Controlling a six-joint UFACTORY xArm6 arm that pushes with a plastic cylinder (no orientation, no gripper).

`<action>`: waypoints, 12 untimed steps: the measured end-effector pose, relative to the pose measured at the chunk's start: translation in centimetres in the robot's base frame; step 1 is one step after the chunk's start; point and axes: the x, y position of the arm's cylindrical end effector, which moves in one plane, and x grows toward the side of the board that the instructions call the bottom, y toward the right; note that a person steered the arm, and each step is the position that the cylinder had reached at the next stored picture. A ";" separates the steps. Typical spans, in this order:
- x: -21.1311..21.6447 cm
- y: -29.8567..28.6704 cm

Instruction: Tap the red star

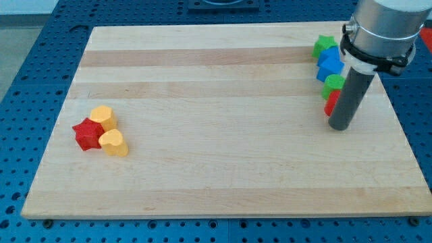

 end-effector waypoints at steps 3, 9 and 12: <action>3.4 -2.5; -7.4 -39.5; -0.4 -44.7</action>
